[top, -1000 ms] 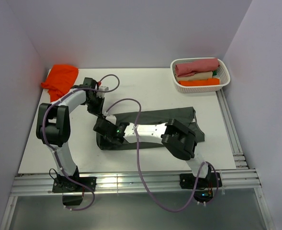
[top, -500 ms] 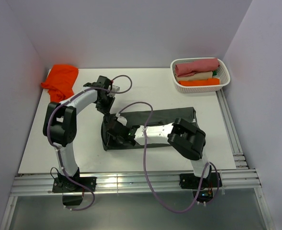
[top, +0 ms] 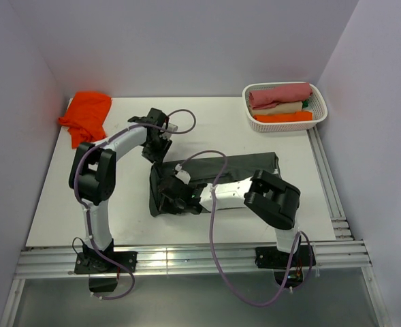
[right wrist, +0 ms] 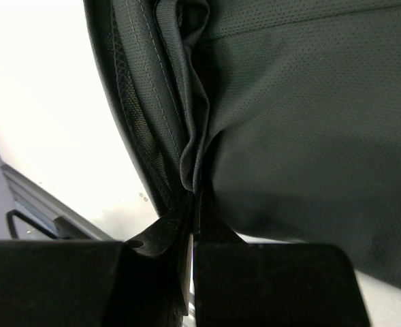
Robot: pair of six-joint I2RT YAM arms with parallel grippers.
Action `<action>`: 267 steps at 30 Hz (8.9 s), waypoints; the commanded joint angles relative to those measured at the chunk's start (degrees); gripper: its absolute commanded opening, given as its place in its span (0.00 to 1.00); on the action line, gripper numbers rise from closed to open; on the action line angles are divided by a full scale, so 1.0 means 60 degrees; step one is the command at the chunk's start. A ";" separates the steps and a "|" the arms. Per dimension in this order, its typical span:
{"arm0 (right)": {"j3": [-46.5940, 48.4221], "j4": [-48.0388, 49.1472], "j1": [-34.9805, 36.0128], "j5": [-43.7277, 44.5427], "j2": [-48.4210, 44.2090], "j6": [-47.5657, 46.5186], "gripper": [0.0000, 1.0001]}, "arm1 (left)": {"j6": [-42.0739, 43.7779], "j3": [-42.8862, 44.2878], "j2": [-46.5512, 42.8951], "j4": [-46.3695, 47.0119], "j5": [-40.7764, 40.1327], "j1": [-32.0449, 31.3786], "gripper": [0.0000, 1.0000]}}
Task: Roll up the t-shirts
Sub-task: Roll the tshirt
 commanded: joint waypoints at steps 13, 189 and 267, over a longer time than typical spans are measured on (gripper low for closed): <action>-0.0976 0.1715 -0.0095 0.0201 -0.0404 0.1103 0.00 | 0.0561 0.1880 -0.0337 -0.1078 0.0588 0.0387 0.60; 0.0487 -0.2193 0.1648 0.3363 -0.1150 -0.0771 0.20 | 0.0767 0.1294 0.1173 -0.1137 0.3929 0.1648 0.34; 0.3552 -0.0748 0.1209 0.1006 0.2001 -0.1154 0.10 | 0.0825 -0.0303 -0.0365 -0.0638 0.2816 0.2732 0.03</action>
